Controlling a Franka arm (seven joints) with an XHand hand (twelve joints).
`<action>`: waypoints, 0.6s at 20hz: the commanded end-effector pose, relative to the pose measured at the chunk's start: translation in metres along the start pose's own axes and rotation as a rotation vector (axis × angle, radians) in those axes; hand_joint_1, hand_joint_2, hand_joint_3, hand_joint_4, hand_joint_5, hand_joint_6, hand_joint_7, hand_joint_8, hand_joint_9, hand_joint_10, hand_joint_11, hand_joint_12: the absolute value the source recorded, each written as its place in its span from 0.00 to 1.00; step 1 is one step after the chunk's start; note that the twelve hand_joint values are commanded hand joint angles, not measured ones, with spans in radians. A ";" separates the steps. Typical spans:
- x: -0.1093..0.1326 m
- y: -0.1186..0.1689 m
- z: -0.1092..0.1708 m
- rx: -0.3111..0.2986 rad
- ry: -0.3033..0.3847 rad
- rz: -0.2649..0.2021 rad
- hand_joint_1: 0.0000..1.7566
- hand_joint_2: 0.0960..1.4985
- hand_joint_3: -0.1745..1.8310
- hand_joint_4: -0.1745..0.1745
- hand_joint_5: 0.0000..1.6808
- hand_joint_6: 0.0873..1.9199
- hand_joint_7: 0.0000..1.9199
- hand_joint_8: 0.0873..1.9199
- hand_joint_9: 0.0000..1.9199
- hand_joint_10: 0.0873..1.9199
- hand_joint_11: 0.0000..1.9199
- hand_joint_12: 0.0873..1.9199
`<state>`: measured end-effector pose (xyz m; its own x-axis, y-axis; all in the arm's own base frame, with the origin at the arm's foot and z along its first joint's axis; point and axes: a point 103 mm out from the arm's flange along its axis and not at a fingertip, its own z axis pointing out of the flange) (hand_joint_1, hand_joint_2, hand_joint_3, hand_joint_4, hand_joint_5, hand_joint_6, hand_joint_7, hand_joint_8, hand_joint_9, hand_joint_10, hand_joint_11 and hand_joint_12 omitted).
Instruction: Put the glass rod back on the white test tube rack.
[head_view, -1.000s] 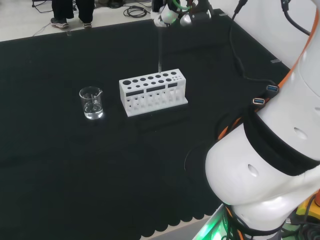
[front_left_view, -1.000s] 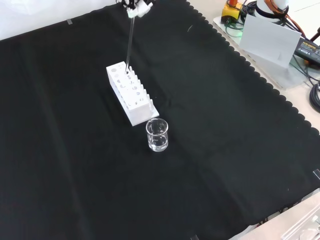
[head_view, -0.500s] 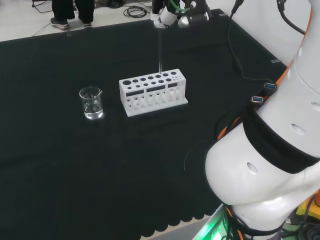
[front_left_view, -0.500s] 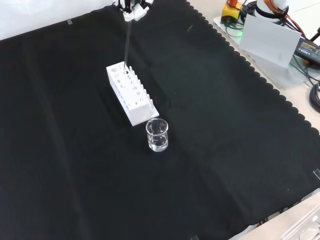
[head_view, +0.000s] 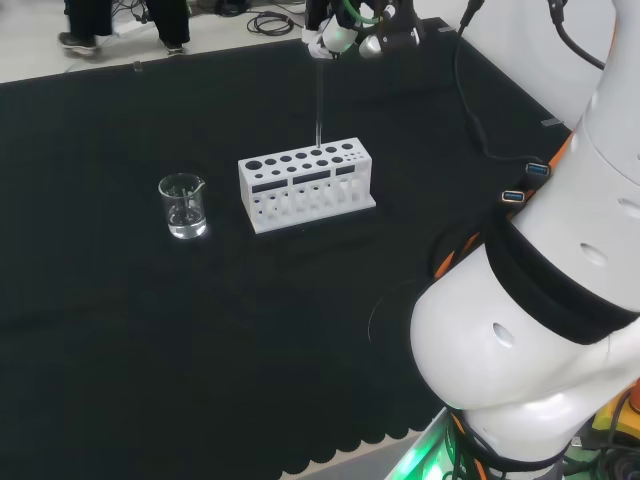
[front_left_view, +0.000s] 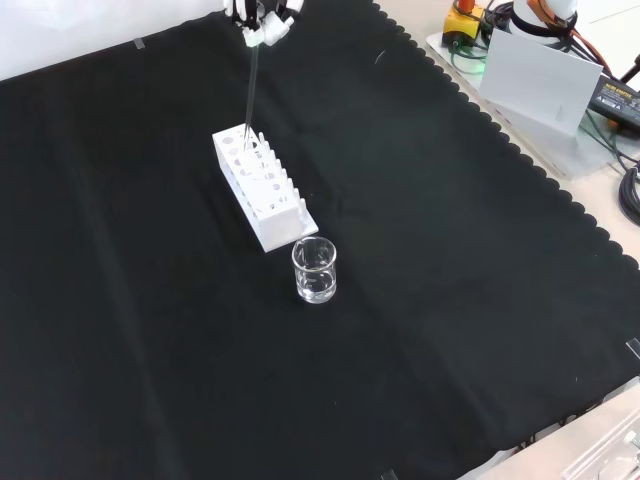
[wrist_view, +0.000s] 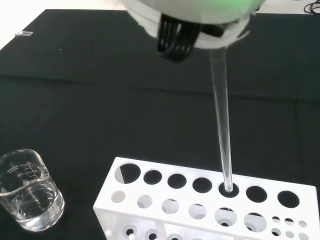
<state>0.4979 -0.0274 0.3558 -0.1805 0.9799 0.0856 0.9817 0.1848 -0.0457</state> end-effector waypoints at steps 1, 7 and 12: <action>0.001 -0.005 -0.001 0.006 0.009 0.012 0.75 0.42 0.41 0.00 0.85 0.00 0.62 0.54 0.79 0.45 0.83 0.29; -0.002 -0.017 -0.006 0.011 0.000 0.028 0.75 0.42 0.41 0.00 0.85 0.00 0.62 0.54 0.79 0.45 0.83 0.29; -0.001 -0.023 -0.007 -0.004 0.013 0.021 0.75 0.42 0.41 0.00 0.85 0.00 0.62 0.54 0.79 0.45 0.83 0.29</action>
<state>0.4862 -0.0297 0.3608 -0.1558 0.9848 0.0772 0.9856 0.1601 -0.0538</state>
